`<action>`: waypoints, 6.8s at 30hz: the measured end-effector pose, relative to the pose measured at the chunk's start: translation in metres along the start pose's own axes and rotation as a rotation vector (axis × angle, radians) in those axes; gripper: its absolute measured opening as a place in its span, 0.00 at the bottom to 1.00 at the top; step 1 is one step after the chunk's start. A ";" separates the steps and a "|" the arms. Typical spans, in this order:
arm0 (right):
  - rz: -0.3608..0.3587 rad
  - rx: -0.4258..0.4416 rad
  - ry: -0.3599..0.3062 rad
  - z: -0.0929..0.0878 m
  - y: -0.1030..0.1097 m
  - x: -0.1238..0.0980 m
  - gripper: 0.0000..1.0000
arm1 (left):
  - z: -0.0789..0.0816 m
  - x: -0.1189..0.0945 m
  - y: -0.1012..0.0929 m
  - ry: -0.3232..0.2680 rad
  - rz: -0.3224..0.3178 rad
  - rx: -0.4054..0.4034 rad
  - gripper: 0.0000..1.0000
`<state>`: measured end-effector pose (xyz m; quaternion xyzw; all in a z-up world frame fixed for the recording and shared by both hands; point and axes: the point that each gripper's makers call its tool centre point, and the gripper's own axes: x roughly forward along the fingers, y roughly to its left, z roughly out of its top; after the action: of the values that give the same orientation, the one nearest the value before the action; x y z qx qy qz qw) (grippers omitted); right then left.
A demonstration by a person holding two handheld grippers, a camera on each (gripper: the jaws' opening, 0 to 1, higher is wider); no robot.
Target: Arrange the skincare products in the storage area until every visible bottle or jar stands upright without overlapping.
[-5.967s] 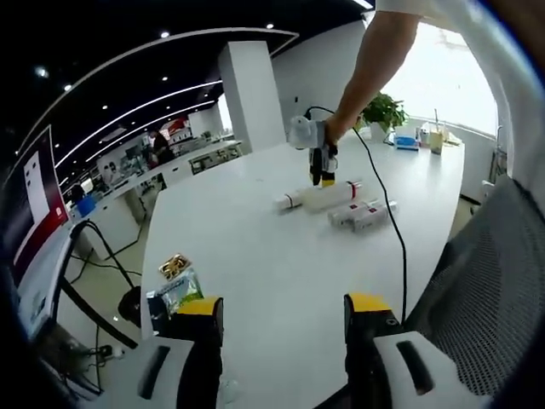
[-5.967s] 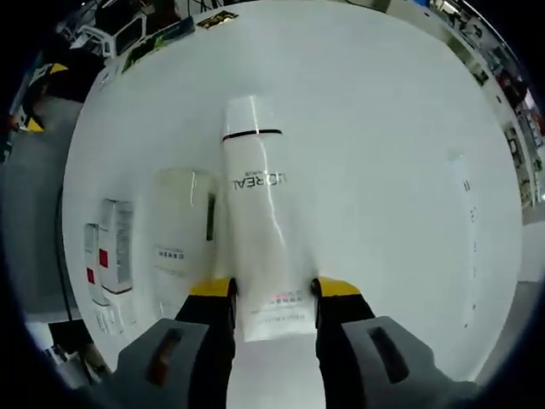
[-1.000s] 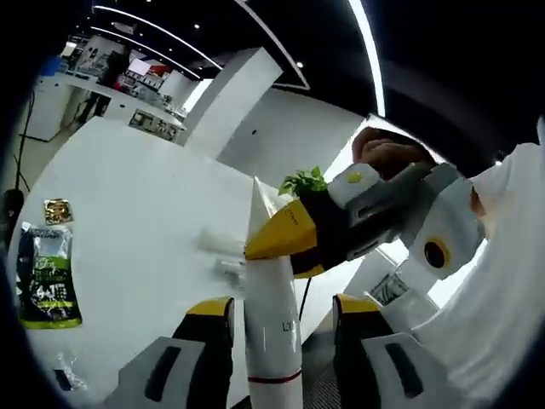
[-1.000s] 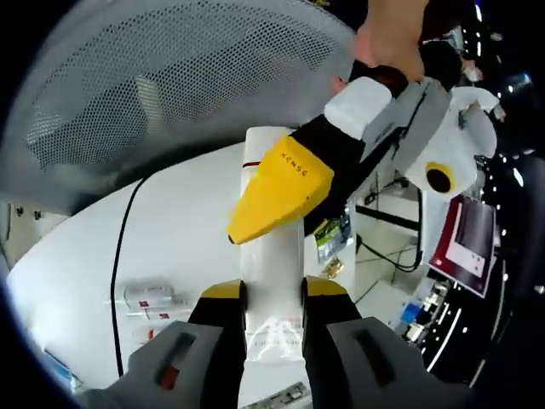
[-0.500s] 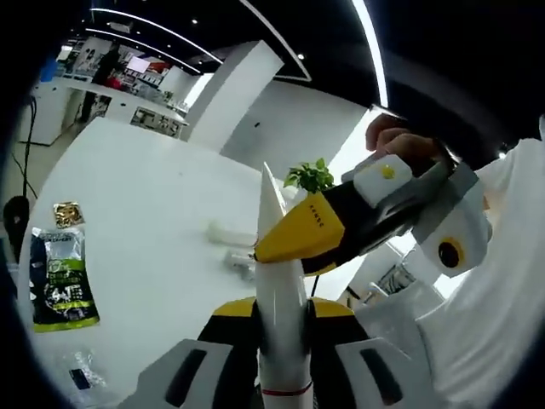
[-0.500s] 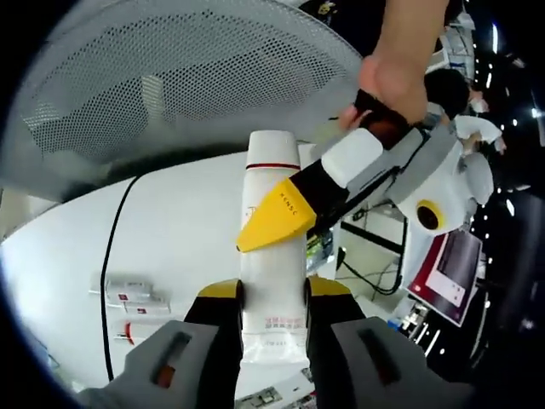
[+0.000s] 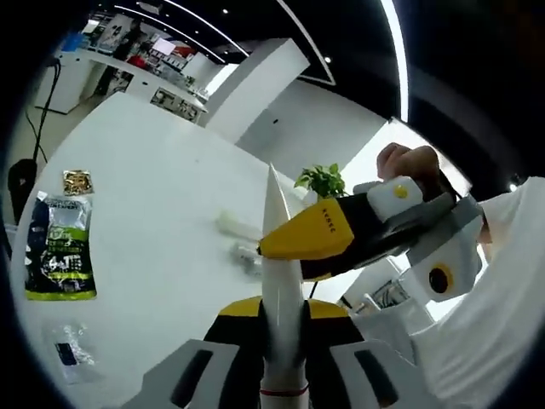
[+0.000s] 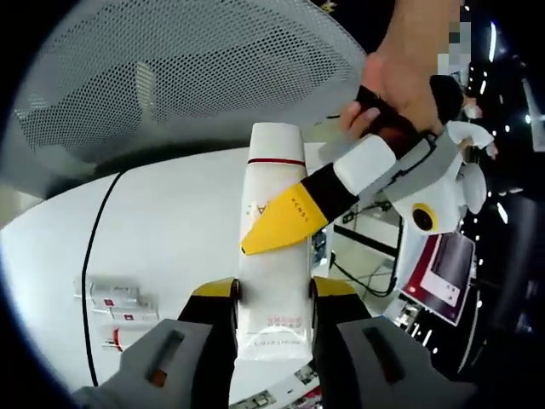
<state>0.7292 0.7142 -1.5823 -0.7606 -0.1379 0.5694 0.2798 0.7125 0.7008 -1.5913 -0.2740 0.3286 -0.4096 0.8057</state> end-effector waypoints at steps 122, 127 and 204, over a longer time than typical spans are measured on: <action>-0.413 2.347 -0.651 -0.070 -0.046 -0.021 0.32 | 0.021 -0.017 0.038 -0.033 0.474 0.498 0.23; -0.465 2.308 -0.576 -0.098 -0.036 -0.031 0.32 | 0.000 -0.022 0.045 0.126 0.538 0.622 0.24; -0.837 2.213 0.094 -0.325 0.108 0.019 0.33 | -0.060 -0.037 0.098 0.314 0.750 0.460 0.18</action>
<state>1.0296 0.5502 -1.5966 -0.0205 0.2020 0.2145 0.9554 0.6979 0.7720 -1.6875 0.1148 0.4237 -0.1889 0.8784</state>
